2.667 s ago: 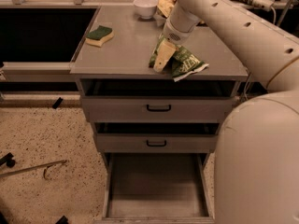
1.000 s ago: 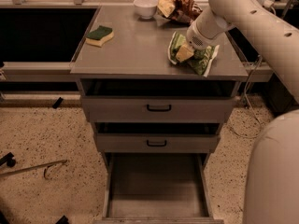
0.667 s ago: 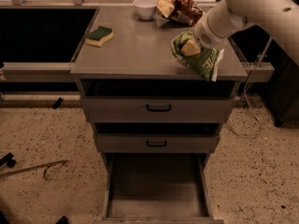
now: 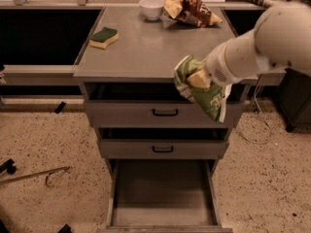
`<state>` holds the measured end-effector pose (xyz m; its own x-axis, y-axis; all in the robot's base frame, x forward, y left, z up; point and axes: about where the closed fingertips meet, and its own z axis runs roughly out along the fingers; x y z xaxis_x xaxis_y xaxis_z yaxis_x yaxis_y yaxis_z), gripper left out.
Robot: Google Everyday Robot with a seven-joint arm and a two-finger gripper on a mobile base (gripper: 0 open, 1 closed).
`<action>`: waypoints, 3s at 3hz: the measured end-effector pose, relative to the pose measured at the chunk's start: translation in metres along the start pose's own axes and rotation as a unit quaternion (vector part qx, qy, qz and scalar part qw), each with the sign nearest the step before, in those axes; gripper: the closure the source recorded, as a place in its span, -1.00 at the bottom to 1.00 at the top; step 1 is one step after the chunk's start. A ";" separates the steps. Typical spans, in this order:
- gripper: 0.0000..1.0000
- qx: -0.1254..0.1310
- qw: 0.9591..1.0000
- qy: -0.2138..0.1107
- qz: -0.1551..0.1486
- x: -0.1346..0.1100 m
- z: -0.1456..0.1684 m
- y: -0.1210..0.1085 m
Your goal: Place green jalapeno chip bag into bottom drawer
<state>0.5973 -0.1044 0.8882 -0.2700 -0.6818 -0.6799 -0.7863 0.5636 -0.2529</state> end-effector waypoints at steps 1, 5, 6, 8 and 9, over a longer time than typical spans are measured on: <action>1.00 -0.030 0.999 0.033 0.010 0.040 0.018 0.033; 1.00 -0.042 0.995 -0.007 0.092 0.128 0.076 0.122; 1.00 -0.061 0.991 -0.024 0.118 0.187 0.133 0.167; 1.00 -0.049 0.987 -0.047 0.144 0.196 0.154 0.164; 1.00 -0.040 0.984 -0.069 0.162 0.214 0.178 0.165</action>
Offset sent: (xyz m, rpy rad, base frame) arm -0.0259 -0.0015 -0.0447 -0.0183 0.0822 0.0067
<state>0.5091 -0.0743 0.5788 -0.4396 -0.4006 -0.8039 -0.7141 0.6988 0.0423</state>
